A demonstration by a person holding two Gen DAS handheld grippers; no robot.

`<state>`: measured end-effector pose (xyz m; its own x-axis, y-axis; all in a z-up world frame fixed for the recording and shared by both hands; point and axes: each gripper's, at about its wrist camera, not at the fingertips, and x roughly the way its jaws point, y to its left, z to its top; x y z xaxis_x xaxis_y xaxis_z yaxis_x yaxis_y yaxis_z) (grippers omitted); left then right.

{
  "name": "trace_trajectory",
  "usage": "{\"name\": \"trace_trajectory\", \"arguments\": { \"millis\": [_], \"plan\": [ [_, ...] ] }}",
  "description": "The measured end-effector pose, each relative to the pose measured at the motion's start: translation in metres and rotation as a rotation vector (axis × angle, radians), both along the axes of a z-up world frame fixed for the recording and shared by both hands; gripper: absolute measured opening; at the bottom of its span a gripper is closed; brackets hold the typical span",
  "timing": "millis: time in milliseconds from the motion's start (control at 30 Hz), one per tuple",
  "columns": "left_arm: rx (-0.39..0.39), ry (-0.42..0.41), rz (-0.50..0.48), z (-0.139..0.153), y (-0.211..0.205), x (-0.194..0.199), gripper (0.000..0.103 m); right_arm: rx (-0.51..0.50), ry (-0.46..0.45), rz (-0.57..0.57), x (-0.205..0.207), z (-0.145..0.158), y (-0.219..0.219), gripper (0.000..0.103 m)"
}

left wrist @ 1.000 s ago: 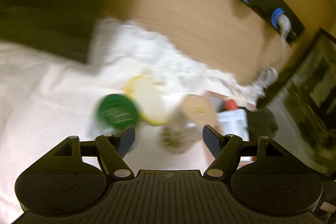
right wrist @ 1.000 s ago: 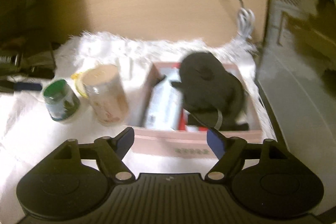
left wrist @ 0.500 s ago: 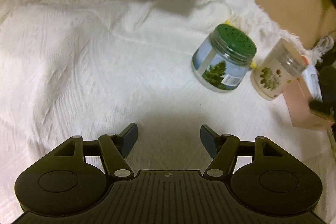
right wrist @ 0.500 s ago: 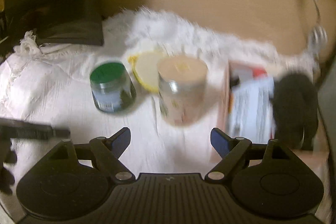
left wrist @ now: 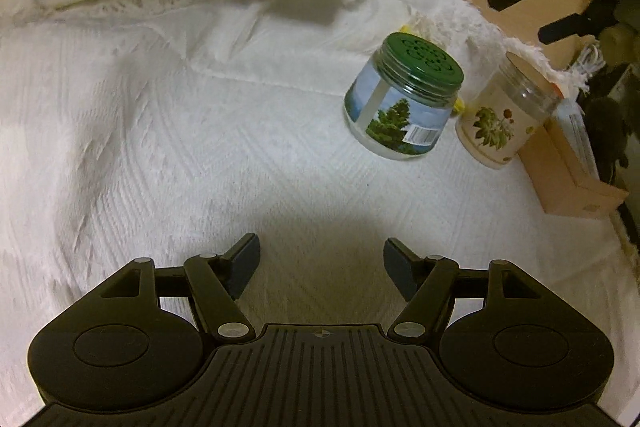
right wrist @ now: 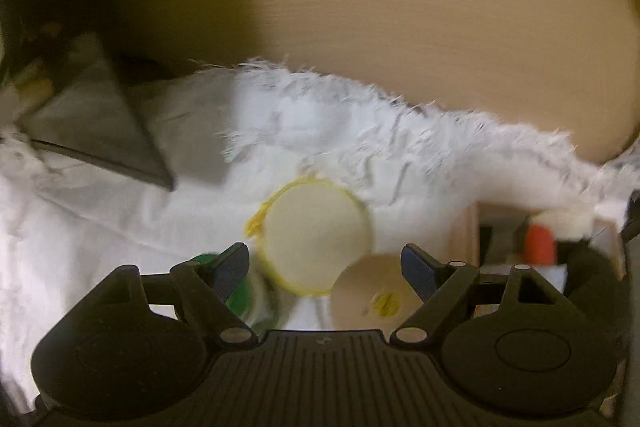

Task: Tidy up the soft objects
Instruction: 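Grasp the yellow glitter sponge by its edge with the right tool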

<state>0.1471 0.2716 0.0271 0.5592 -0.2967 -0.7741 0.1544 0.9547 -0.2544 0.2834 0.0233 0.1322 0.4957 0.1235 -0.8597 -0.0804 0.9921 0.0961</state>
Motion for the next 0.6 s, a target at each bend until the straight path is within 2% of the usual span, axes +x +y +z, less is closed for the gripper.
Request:
{"name": "trace_trajectory", "arguments": {
  "millis": [100, 167, 267, 300, 333, 433, 500, 533, 600],
  "plan": [
    [-0.008, -0.030, 0.009, -0.002, 0.002, -0.005, 0.068, 0.024, 0.104, 0.005, 0.025, -0.008, 0.000, 0.084],
    [-0.033, -0.042, 0.040, -0.004, 0.008, -0.009, 0.057, 0.085, 0.189, -0.006, 0.043, -0.022, 0.001, 0.084],
    [-0.168, -0.025, 0.099, -0.007, 0.028, -0.011, 0.055, 0.015, 0.175, -0.037, 0.064, -0.036, 0.018, 0.084],
    [-0.189, -0.019, 0.106, -0.007, 0.033, -0.012, 0.053, 0.027, 0.171, -0.044, 0.072, -0.042, 0.024, 0.084],
    [-0.187, -0.014, 0.107, -0.006, 0.036, -0.013, 0.049, 0.047, 0.173, -0.047, 0.080, -0.047, 0.029, 0.084],
    [-0.171, -0.036, 0.108, 0.000, 0.041, -0.019, 0.049, 0.030, 0.237, -0.063, 0.102, -0.071, 0.049, 0.083],
    [-0.166, -0.054, 0.111, 0.006, 0.045, -0.024, 0.049, 0.009, 0.277, -0.067, 0.108, -0.086, 0.054, 0.072],
    [-0.168, -0.070, 0.107, 0.011, 0.047, -0.026, 0.049, 0.000, 0.289, -0.072, 0.108, -0.089, 0.053, 0.059],
    [-0.179, -0.118, 0.093, 0.024, 0.050, -0.029, 0.049, 0.012, 0.297, -0.067, 0.103, -0.086, 0.042, 0.050]
  ]
}}
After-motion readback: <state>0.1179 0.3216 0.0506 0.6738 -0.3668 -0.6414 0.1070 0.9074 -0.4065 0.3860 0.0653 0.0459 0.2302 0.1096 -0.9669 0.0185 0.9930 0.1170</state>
